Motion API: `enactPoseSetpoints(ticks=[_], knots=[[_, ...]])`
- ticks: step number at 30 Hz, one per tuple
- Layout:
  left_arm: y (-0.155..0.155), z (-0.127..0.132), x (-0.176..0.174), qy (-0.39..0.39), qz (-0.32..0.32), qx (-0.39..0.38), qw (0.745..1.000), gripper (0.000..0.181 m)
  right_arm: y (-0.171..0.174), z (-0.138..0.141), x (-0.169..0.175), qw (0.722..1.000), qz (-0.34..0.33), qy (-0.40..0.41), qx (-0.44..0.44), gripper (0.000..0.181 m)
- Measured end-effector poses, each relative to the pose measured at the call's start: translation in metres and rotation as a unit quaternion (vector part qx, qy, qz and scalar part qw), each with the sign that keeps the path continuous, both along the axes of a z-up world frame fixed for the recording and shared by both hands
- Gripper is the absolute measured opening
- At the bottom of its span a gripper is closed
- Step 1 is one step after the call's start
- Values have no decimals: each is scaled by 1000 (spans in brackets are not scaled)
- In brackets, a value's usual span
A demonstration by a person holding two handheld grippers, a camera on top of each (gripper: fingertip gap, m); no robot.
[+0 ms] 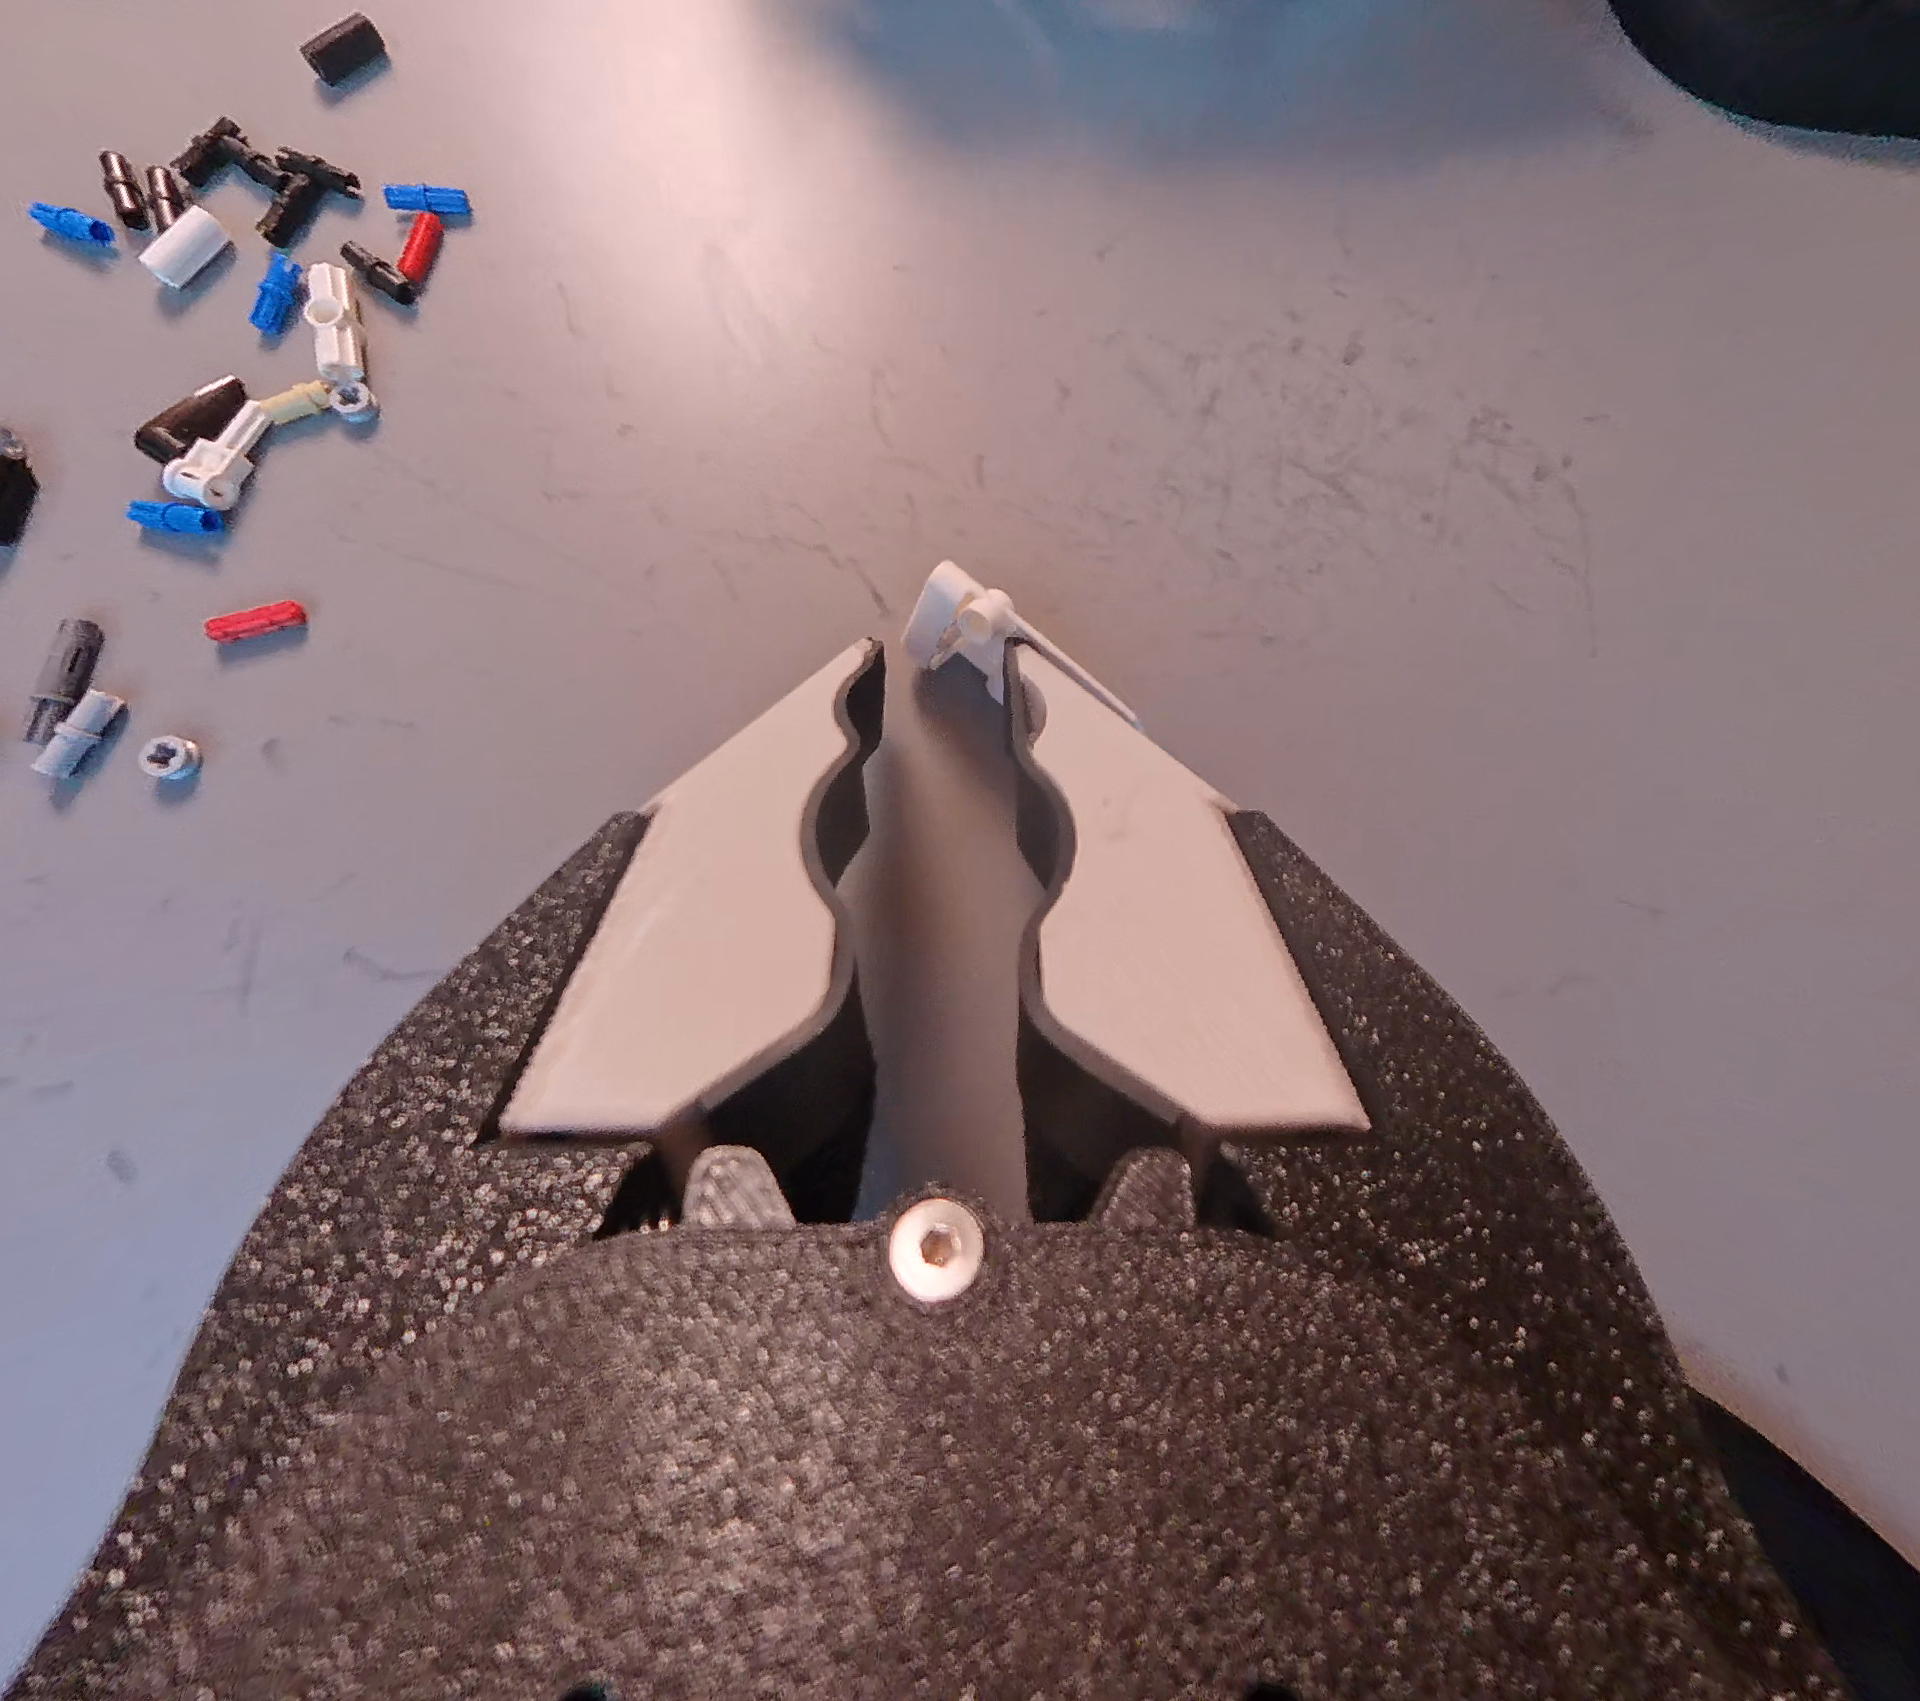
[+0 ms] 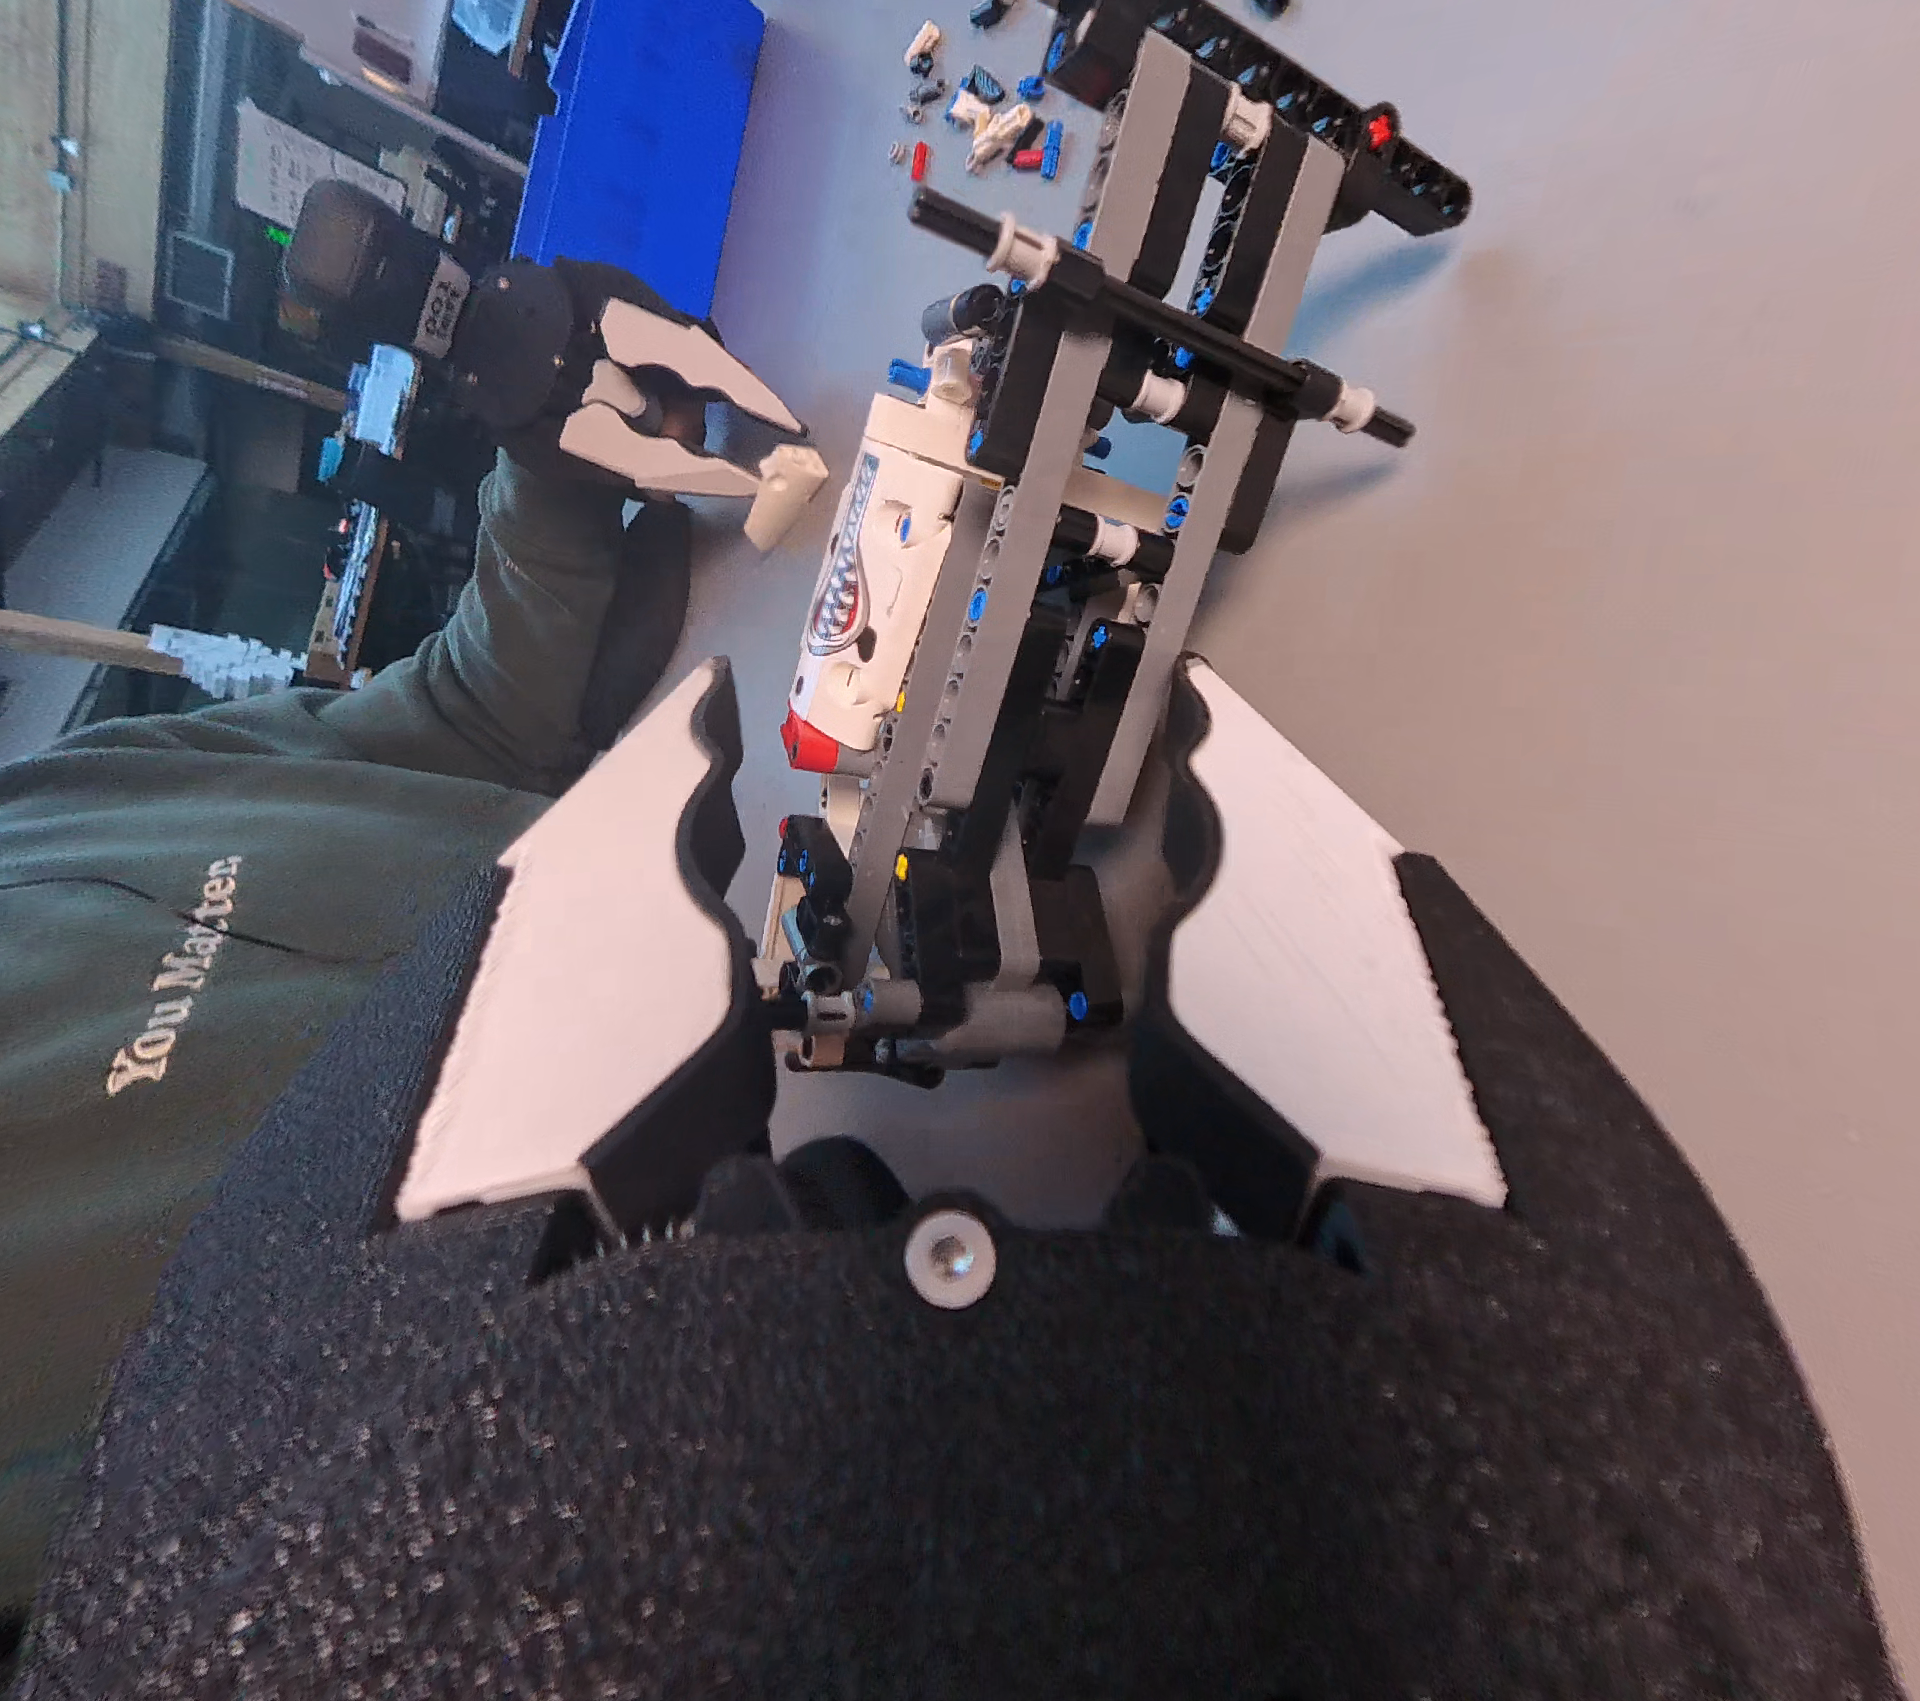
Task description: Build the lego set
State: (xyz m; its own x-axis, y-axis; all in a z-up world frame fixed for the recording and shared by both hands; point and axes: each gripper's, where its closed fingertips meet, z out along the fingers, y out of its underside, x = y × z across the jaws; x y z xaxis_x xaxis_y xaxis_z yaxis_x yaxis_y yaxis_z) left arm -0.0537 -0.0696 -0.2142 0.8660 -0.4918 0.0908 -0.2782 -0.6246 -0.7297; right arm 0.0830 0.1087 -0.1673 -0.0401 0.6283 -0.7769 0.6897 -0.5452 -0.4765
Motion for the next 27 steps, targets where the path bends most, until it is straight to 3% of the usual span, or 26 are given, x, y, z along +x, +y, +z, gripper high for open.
enactPoseSetpoints(ticks=[4,7,10,14,18,23,27], knots=[[1,2,1,-17,0,6,1000,22,15,3,7,999,32,10,-2,76],[0,2,2,-28,-1,7,1000,22,31,-10,7,999,50,-18,1,75],[1,1,0,-39,2,7,999,22,17,-21,4,993,108,-39,-31,74],[1,1,-1,-49,7,8,999,22,-7,-18,-5,984,166,-36,-59,60],[1,2,-2,-55,10,12,998,22,-18,-8,-3,983,182,-24,-13,52],[2,6,-1,-64,10,18,998,22,-22,28,8,986,129,-43,94,47],[1,10,-2,-64,9,25,998,23,20,67,34,981,56,-76,168,46]])
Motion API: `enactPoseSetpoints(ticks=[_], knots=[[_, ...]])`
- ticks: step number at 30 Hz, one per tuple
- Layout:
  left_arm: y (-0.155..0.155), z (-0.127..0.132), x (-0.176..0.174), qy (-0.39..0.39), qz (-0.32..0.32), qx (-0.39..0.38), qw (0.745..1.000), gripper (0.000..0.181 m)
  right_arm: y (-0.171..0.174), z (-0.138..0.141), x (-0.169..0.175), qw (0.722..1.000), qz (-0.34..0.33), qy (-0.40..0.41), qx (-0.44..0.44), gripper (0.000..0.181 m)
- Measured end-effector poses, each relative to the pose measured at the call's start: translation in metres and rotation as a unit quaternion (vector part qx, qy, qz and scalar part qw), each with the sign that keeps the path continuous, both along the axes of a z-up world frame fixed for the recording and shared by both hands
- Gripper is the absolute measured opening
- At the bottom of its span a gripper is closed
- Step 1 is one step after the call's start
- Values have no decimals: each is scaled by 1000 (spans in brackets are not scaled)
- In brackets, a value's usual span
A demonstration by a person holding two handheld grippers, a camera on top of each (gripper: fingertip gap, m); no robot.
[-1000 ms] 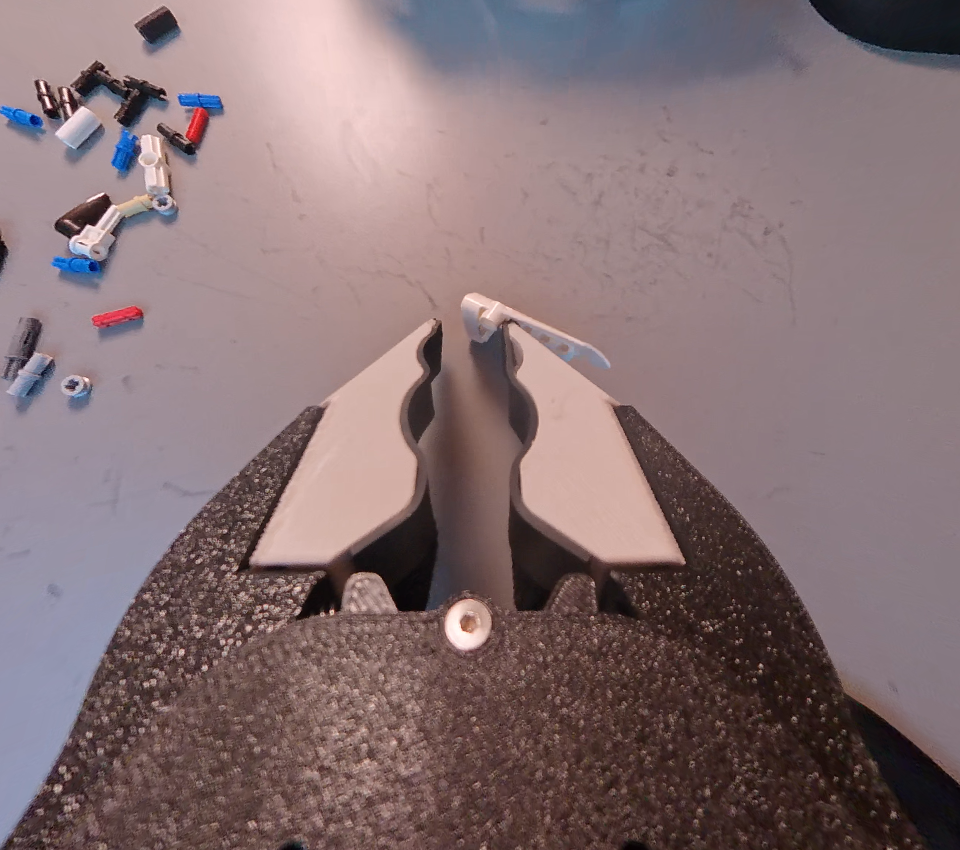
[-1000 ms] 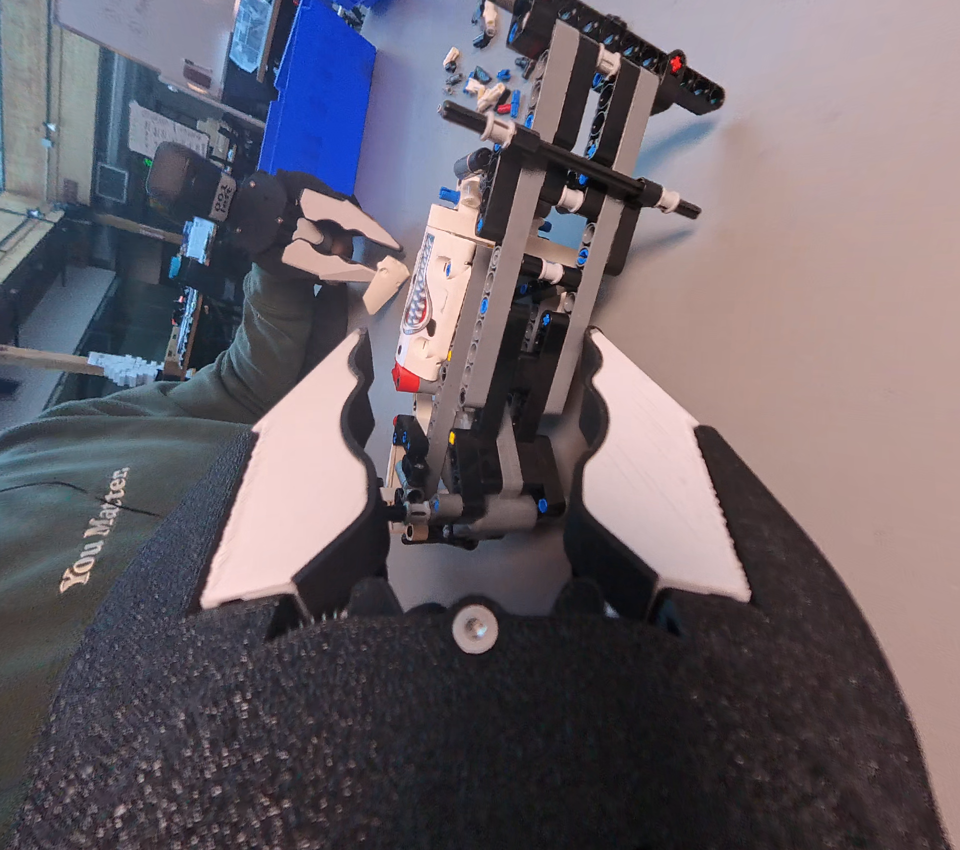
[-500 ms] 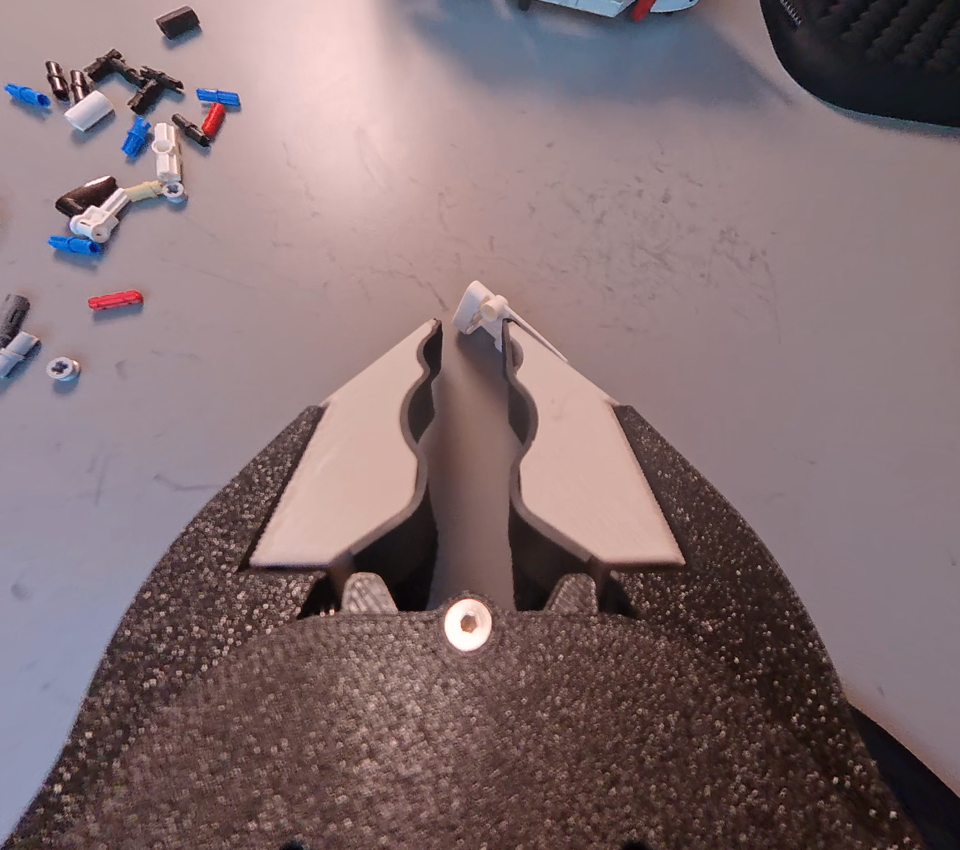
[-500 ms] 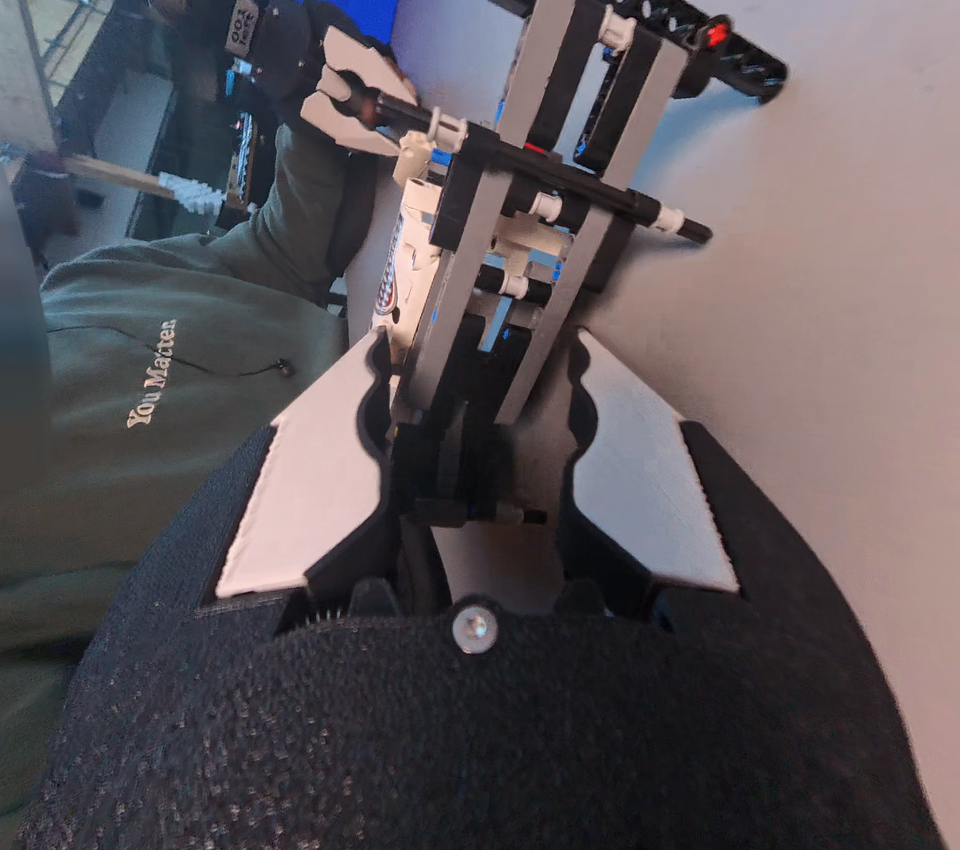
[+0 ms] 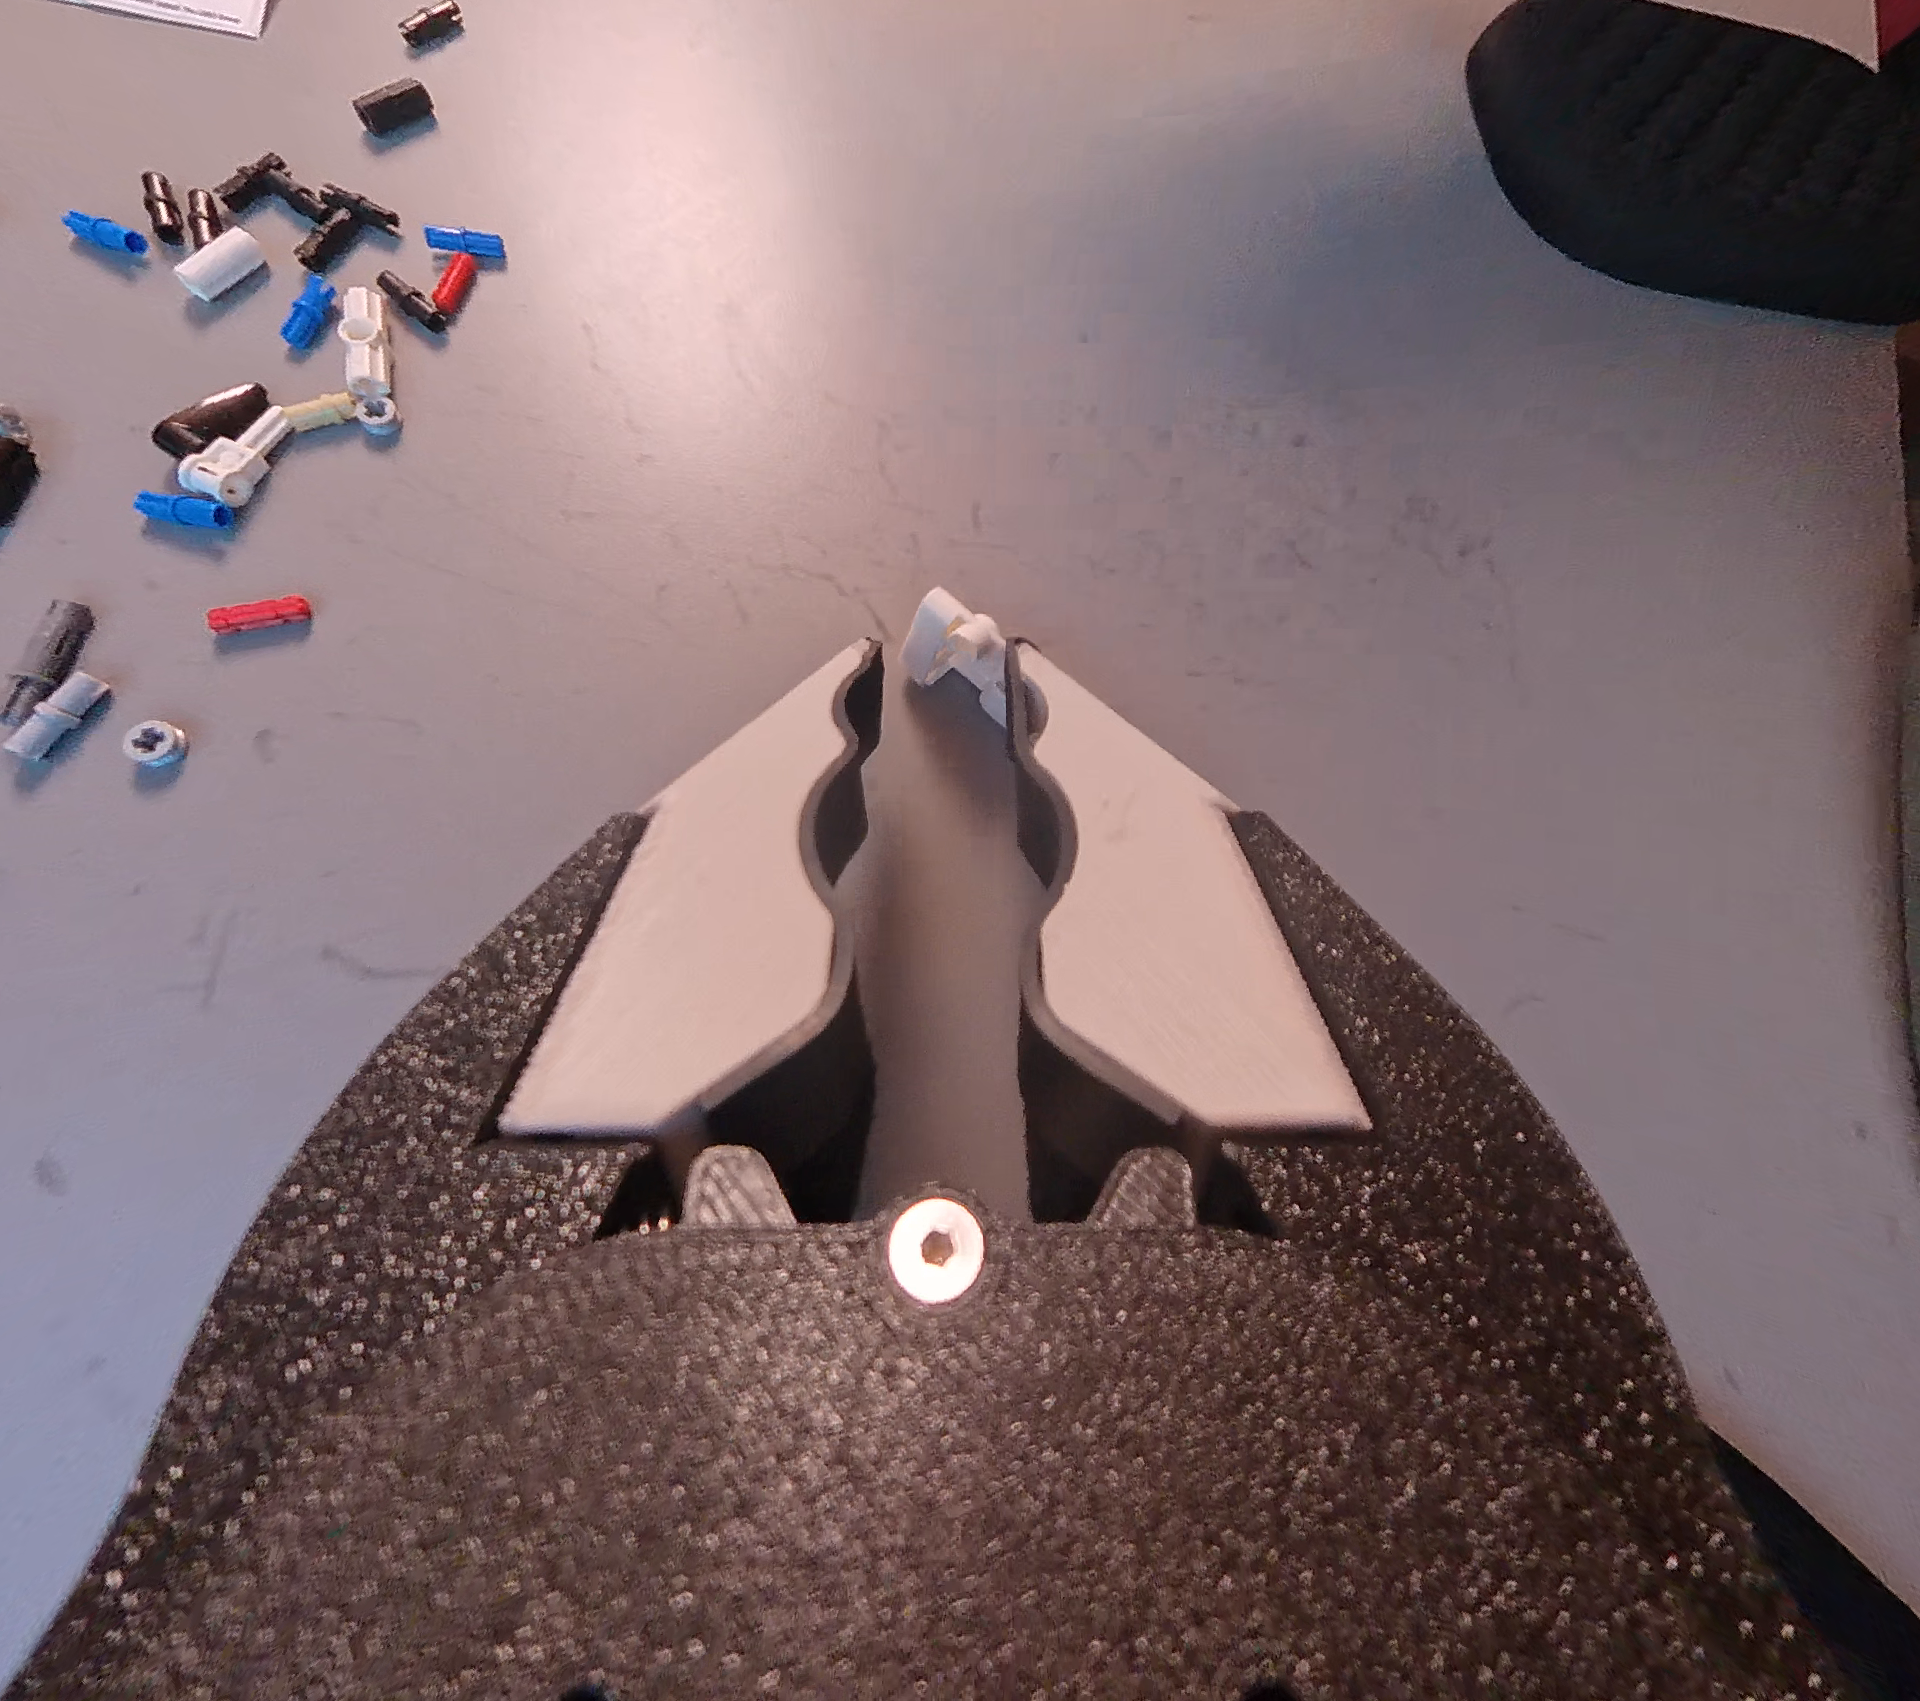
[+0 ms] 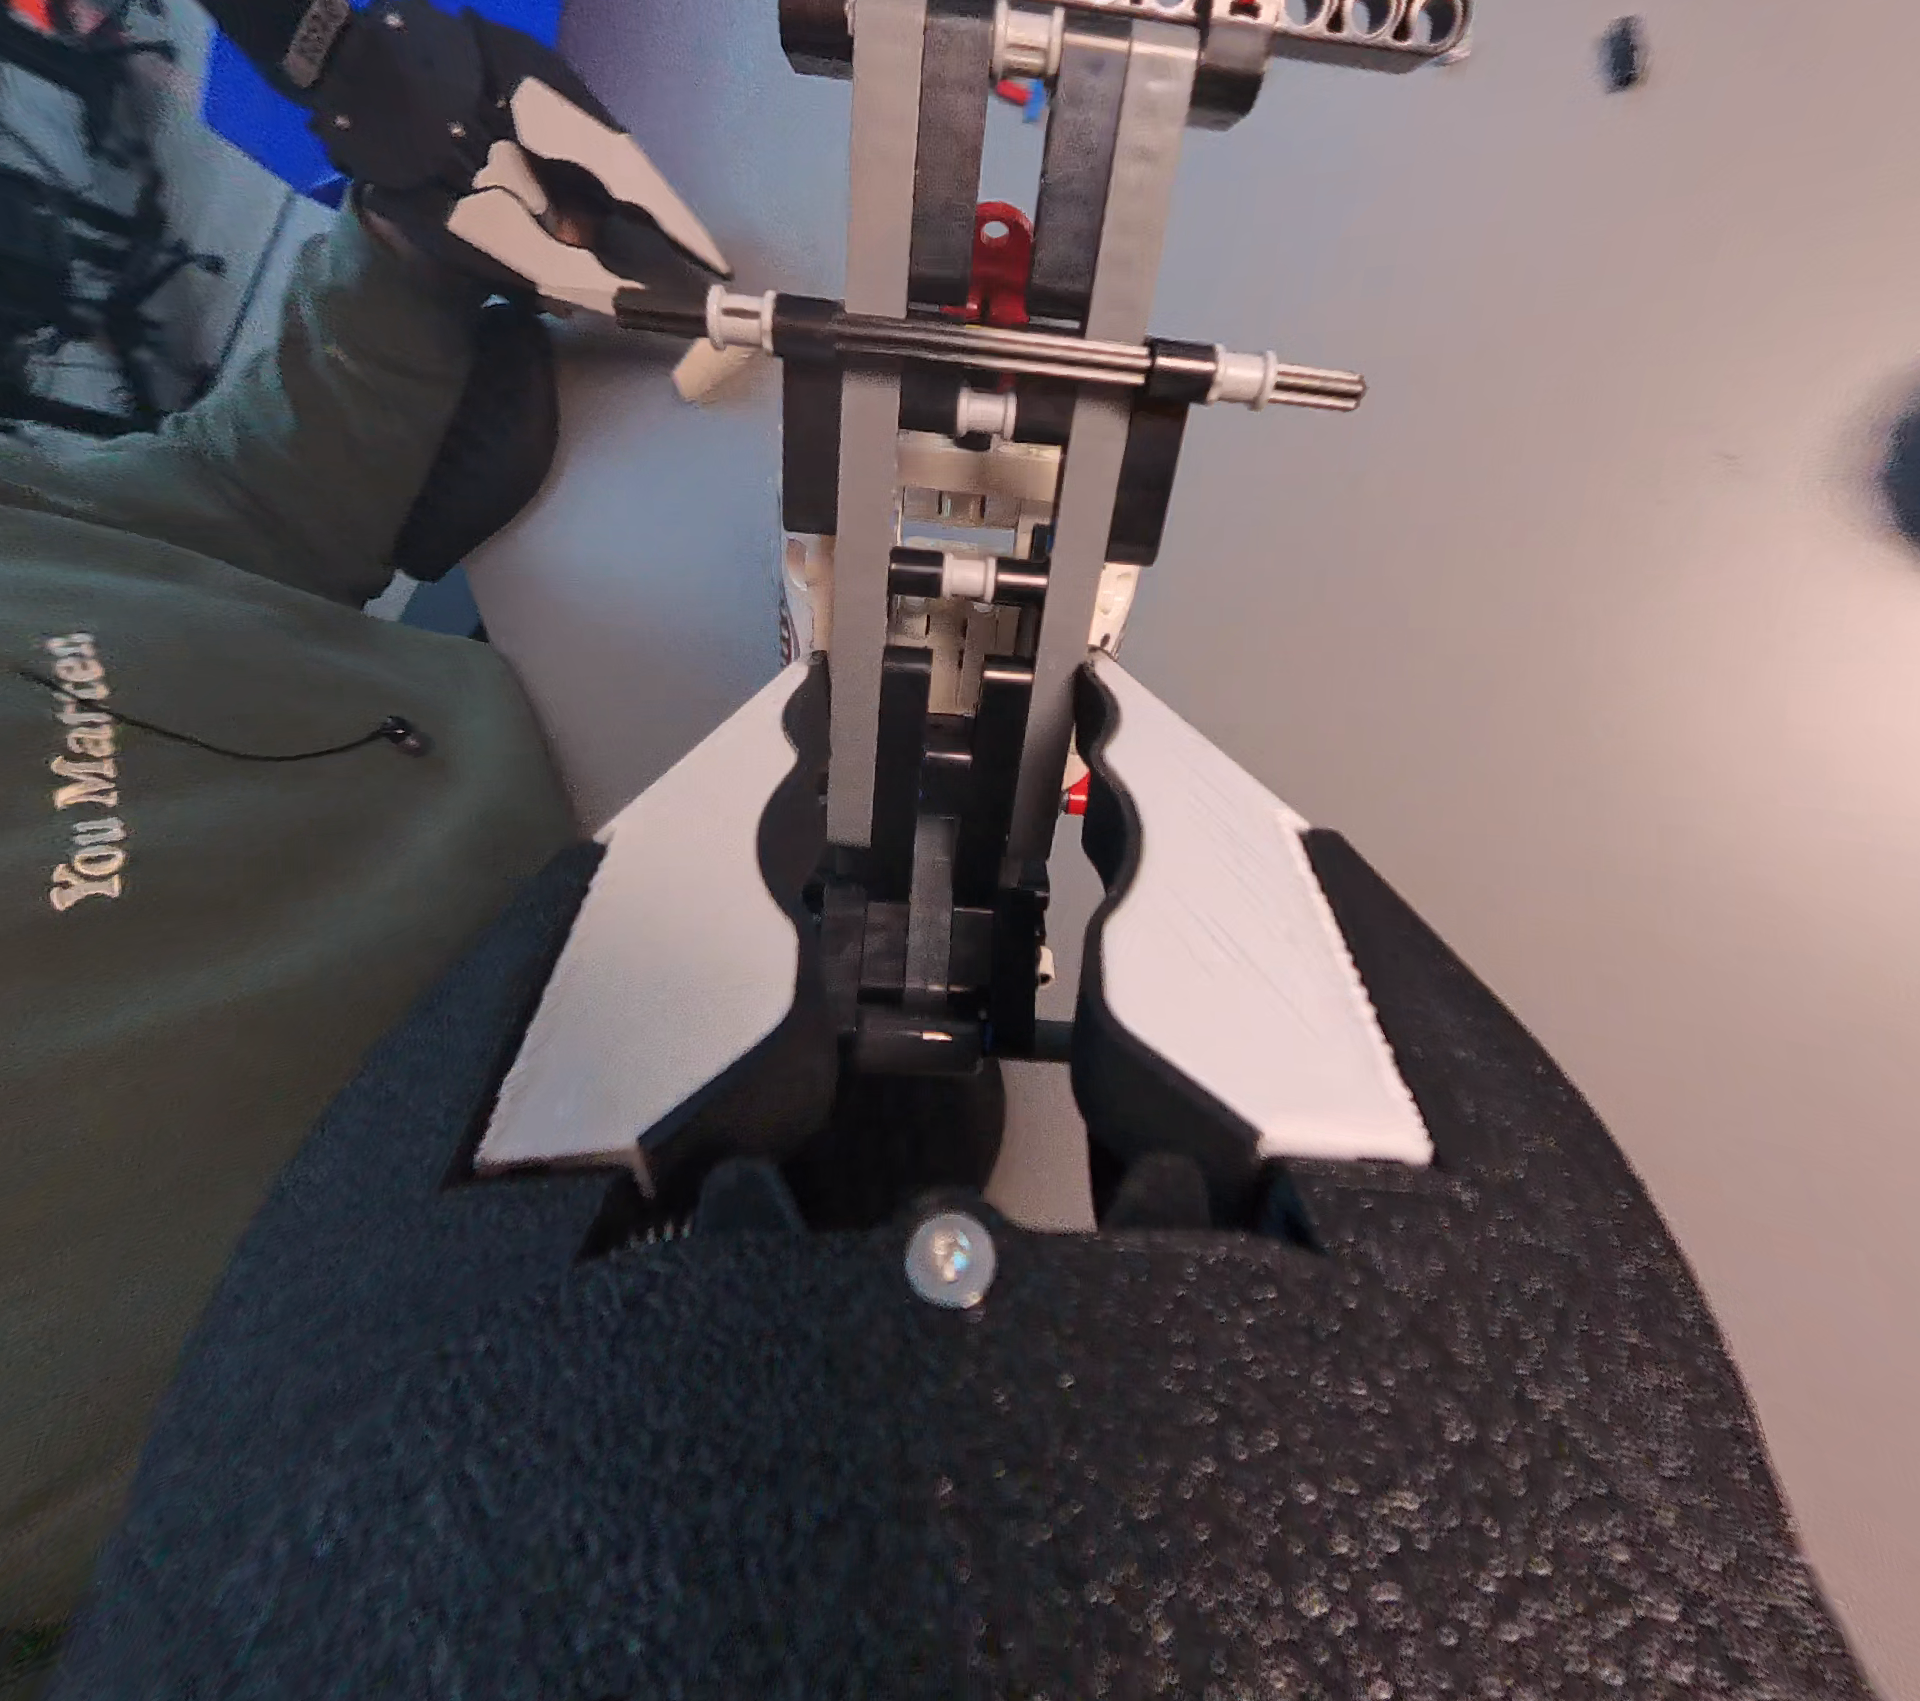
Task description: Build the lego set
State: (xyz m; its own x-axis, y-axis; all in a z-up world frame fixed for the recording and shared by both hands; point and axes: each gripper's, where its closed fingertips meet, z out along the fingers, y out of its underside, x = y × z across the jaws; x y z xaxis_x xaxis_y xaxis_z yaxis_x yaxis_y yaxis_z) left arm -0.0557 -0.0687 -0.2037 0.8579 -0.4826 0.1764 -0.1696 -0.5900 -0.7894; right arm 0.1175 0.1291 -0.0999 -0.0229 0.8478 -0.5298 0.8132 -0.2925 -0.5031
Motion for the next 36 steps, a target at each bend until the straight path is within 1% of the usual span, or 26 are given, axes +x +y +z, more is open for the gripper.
enactPoseSetpoints(ticks=[2,4,7,9,11,13,15,18,20,21,22,23,24,25,27,28,30,32,34,36], knots=[[-1,4,-2,0,4,6,1000,23,34,11,25,998,-35,-35,44,46],[-1,7,-5,3,10,11,1000,24,74,10,57,988,-74,-94,95,46],[-1,12,-4,9,12,18,1000,24,120,-13,108,963,-116,-201,139,46],[-1,13,-2,15,9,23,1000,24,139,-35,132,946,-136,-253,148,46],[-2,13,-1,25,6,25,999,24,152,-54,148,932,-142,-290,163,46],[-2,12,-1,29,6,26,999,24,158,-68,154,925,-140,-311,171,46],[-2,12,-2,28,7,26,999,24,160,-77,151,922,-139,-318,174,46],[-2,11,-8,29,16,27,999,24,163,-79,145,915,-128,-317,212,48],[-2,14,-12,27,22,33,999,24,162,-71,142,910,-120,-315,241,67],[-2,15,-14,27,24,36,999,24,165,-61,142,900,-119,-314,277,74],[-3,17,-17,28,26,40,998,25,171,-46,141,881,-112,-311,338,80],[-4,19,-19,29,26,43,998,26,169,-30,134,863,-95,-294,400,81],[-6,22,-19,29,23,46,998,27,156,-17,119,856,-79,-258,440,81],[-8,23,-19,28,18,48,998,28,132,-9,98,863,-68,-208,455,80],[-12,22,-16,37,2,46,998,29,68,-7,53,888,-24,-101,449,77],[-14,19,-14,52,-9,43,998,29,35,-12,34,894,8,-53,444,77],[-17,12,-9,90,-29,41,995,31,-31,-26,0,898,82,46,429,81],[-15,10,-5,115,-40,47,991,32,-97,-42,-28,900,151,148,382,87],[-13,5,-8,163,-48,52,984,34,-144,-53,-53,900,180,222,328,86],[-13,-1,-14,240,-68,57,967,40,-176,-58,-74,903,188,261,284,78]])
